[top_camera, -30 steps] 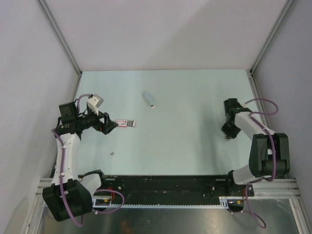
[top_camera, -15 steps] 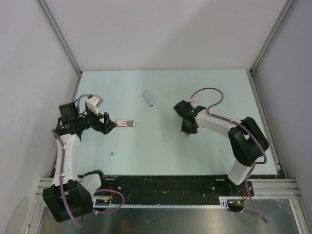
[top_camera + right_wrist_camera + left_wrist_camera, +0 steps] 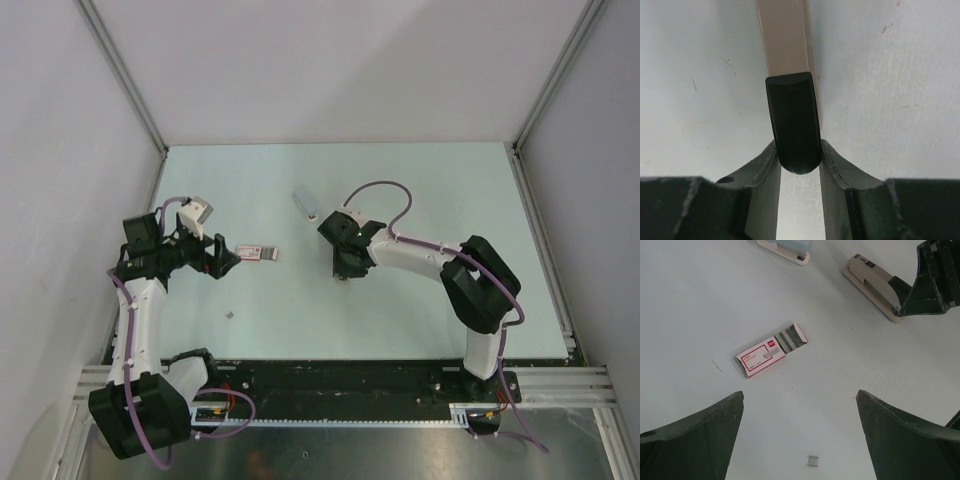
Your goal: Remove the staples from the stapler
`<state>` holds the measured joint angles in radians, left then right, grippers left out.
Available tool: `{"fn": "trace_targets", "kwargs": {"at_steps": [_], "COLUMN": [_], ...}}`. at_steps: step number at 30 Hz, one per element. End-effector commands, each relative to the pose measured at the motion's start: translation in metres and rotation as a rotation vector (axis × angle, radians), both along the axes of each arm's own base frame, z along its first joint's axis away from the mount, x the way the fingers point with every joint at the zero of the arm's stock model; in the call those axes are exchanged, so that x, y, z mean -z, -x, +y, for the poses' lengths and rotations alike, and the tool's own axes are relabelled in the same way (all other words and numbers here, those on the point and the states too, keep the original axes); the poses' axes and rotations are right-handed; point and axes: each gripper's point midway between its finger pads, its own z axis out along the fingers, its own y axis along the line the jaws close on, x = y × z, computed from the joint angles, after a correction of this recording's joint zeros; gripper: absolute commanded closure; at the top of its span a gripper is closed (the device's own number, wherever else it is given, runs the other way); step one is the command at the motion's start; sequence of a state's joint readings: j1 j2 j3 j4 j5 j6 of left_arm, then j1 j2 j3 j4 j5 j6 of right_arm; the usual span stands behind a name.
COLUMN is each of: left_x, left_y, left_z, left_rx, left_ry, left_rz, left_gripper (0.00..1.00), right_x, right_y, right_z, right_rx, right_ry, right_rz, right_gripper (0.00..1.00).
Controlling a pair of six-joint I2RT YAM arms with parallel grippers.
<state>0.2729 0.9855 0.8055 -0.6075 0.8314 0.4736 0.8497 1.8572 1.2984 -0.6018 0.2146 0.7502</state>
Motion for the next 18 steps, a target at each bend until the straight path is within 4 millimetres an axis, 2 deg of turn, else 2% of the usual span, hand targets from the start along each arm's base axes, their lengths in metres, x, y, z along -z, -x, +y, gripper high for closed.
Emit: {"fn": "trace_targets", "kwargs": {"at_steps": [1, 5, 8, 13, 18], "left_x": [-0.003, -0.002, -0.004, -0.013, -0.014], "left_y": [-0.001, -0.002, -0.001, 0.001, 0.001], "left_z": [-0.001, -0.003, -0.004, -0.008, -0.008], "left_rx": [0.008, 0.012, 0.015, 0.025, 0.022], "left_ry": [-0.012, -0.003, 0.002, 0.006, 0.0], "left_rz": [-0.026, -0.013, -0.017, -0.047, -0.046], "left_gripper": [0.01, 0.0, 0.0, 0.0, 0.0], "right_x": [-0.008, -0.01, -0.012, -0.018, -0.023], "right_y": [-0.001, 0.001, 0.0, -0.011, -0.027], "right_z": [0.025, 0.024, 0.021, 0.02, 0.024], "right_rx": [-0.047, -0.066, -0.069, -0.08, -0.093], "right_ry": [-0.045, -0.011, 0.028, 0.083, 0.113], "right_rz": [0.006, 0.015, 0.015, -0.002, -0.012], "right_gripper": [0.78, 0.54, 0.41, 0.36, 0.38]}}
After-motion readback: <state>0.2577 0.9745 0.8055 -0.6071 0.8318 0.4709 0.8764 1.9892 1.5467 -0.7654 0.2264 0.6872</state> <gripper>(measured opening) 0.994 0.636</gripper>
